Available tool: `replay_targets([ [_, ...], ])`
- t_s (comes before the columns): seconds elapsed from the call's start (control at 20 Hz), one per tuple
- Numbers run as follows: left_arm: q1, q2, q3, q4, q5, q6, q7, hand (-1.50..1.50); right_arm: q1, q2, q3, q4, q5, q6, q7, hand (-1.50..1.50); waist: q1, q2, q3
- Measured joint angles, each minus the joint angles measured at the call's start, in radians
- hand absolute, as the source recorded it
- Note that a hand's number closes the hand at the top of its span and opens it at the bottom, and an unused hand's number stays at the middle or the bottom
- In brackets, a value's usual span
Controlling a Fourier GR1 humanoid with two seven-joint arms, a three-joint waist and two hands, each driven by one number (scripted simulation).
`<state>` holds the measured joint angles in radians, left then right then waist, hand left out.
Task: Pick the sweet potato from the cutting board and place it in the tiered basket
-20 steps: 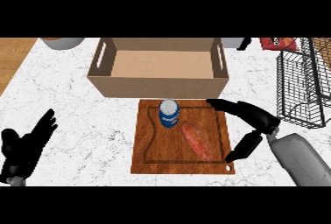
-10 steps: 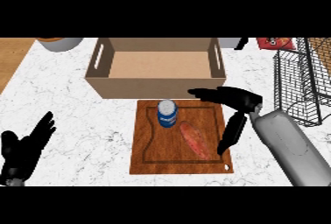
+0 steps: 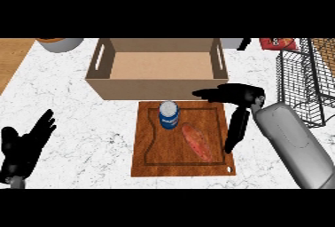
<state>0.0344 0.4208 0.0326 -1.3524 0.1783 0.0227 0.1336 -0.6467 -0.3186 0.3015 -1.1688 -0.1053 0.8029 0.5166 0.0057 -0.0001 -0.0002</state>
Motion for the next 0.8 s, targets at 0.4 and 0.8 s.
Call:
replay_targets([
  [0.4,0.001,-0.022,0.038,0.016,-0.023,-0.038,-0.015,0.00,0.028,0.011,-0.051,0.068,0.103,0.048,-0.058,-1.50,0.000,0.000,0.000],
  [0.8,0.023,-0.054,0.062,-0.018,-0.058,-0.055,0.004,0.00,0.077,0.034,-0.098,0.082,0.163,0.092,-0.107,-1.50,0.000,0.000,0.000],
])
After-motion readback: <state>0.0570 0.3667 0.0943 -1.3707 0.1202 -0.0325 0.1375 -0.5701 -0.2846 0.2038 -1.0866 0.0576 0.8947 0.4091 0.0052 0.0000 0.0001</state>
